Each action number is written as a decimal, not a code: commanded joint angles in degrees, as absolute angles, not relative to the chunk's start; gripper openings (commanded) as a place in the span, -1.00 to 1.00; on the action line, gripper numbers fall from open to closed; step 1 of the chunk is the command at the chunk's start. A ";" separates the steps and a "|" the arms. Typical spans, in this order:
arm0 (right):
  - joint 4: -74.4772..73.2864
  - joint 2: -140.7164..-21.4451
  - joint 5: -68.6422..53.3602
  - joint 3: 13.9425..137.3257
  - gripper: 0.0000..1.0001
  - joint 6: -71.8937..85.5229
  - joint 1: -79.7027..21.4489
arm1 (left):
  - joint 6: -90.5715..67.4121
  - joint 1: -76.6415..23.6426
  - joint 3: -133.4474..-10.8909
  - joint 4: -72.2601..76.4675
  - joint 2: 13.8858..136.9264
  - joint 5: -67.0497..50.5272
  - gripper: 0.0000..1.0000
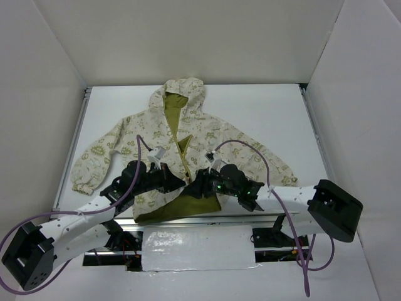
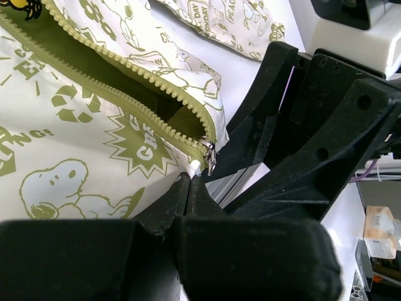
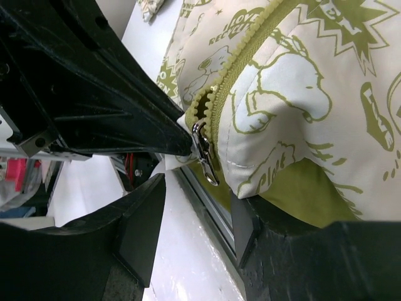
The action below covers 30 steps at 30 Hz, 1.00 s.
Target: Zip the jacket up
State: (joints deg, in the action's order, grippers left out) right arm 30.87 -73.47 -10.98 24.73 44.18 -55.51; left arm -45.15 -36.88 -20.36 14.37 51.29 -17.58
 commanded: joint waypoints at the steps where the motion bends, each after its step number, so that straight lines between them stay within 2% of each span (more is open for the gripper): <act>1: 36.38 -74.09 -8.61 25.66 0.05 44.73 -55.72 | -45.09 -36.74 -22.68 18.98 51.68 -20.21 -1.00; 9: 36.83 -74.27 -8.17 26.45 -0.01 45.70 -55.64 | -44.56 -36.74 -22.85 18.37 51.59 -19.60 -1.00; 22: 34.02 -70.93 -7.21 26.02 -0.29 48.95 -55.72 | -44.39 -36.74 -21.80 18.81 51.07 -18.90 -1.00; 30: 31.47 -71.10 -7.47 27.15 -0.33 50.36 -54.67 | -44.12 -36.74 -21.62 17.58 49.66 -17.75 -1.00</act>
State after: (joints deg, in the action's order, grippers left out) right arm 31.53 -72.07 -7.99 24.77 49.30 -55.29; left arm -45.06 -36.77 -20.36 15.05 50.59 -17.52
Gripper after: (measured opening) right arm 0.341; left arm 0.077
